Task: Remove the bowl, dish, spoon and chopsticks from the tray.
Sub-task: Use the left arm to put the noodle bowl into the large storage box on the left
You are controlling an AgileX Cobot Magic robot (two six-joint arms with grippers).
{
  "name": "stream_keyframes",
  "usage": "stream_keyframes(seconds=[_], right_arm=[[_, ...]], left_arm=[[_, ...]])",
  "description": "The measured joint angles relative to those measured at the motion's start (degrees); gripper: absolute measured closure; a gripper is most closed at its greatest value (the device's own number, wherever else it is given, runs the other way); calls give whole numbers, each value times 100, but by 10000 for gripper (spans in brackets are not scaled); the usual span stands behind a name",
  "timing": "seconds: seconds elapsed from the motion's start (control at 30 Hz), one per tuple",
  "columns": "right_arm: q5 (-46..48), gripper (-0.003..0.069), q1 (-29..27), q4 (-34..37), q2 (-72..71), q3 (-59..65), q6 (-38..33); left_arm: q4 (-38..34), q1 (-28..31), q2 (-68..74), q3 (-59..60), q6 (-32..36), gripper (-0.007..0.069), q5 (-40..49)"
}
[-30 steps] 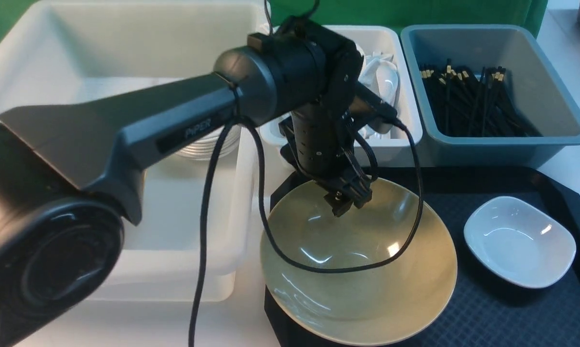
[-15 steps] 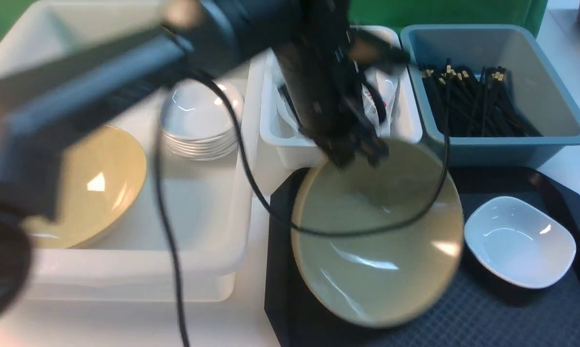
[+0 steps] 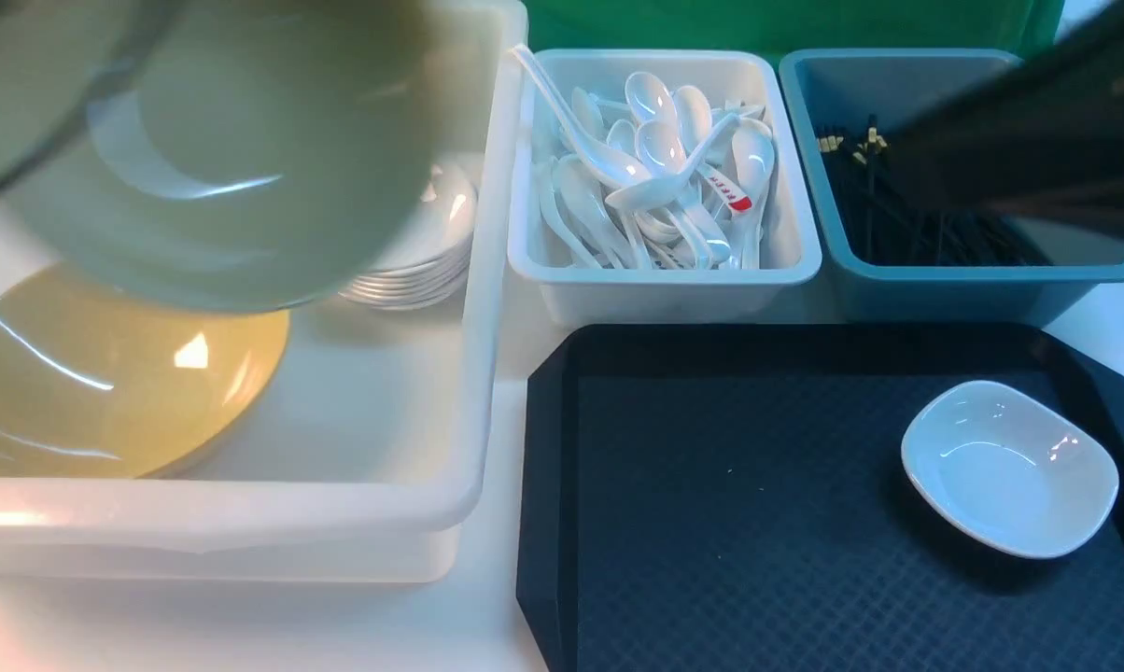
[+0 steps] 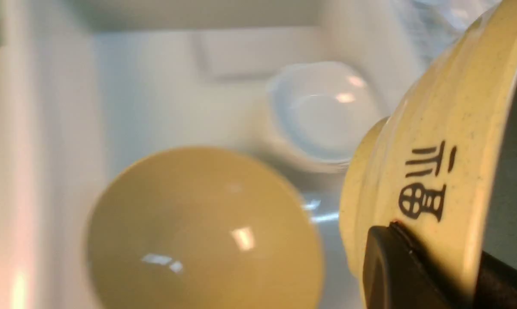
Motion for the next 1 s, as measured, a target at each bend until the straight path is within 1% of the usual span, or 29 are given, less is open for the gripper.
stream_keyframes(seconds=[0.03, 0.07, 0.1, 0.13, 0.17, 0.2, 0.33, 0.37, 0.43, 0.5, 0.6, 0.67, 0.7, 0.77, 0.8, 0.83, 0.9, 0.93, 0.97, 1.0], right_arm=[[-135, 602, 59, 39, 29, -43, -37], [-180, 603, 79, 39, 36, -48, -53], [-228, 604, 87, 39, 36, -50, -74], [-228, 604, 90, 39, 36, -50, -76], [-239, 604, 90, 27, 36, -50, -99], [-234, 604, 95, 27, 36, -50, -128], [-164, 604, 94, 16, 42, -50, -162], [-159, 604, 94, 16, 42, -50, -162], [-123, 603, 94, 1, 42, -50, -166], [-107, 601, 94, -4, 42, -50, -168], [-82, 601, 94, -17, 42, -50, -173], [-82, 600, 94, -22, 42, -50, -173], [-82, 599, 94, -22, 42, -50, -173], [-74, 597, 94, -29, 42, -50, -173], [-74, 597, 94, -29, 42, -50, -173], [-74, 597, 94, -34, 42, -50, -173], [-74, 596, 94, -87, 42, -50, -173], [-74, 596, 94, -143, 42, -50, -147], [-74, 596, 94, -278, 42, -50, -45], [-74, 594, 94, -412, 42, -50, 72]], left_arm=[[-219, 750, -165, 521, 35, 619, -118], [-340, 1079, -201, 711, 73, 618, -194], [-667, 1494, -208, 1141, 192, 619, -332], [-667, 1552, -208, 1200, 212, 619, -362], [-1043, 1919, -147, 1605, 448, 619, -645], [-1269, 2083, -92, 1918, 652, 619, -909], [-1572, 2199, 187, 2630, 1136, 616, -1712], [-1572, 2199, 206, 2630, 1152, 615, -1747], [-1634, 2199, 528, 2911, 1295, 601, -2125], [-1647, 2199, 653, 2961, 1354, 591, -2218], [-1657, 2223, 1030, 2989, 1675, 496, -2390], [-1662, 2224, 1074, 2989, 1733, 459, -2378], [-1650, 2224, 1095, 2989, 1802, 415, -2367], [-1344, 2224, 1085, 2979, 1827, 279, -2315], [-1280, 2224, 1085, 2968, 1827, 270, -2310], [-1109, 2224, 1063, 2906, 1759, 211, -2250], [-844, 2224, 997, 2752, 1534, 135, -2119], [-780, 2217, 945, 2641, 1464, 113, -2062], [-616, 2189, 849, 2424, 1263, 72, -1942], [-534, 2140, 760, 2204, 1111, 54, -1827]])
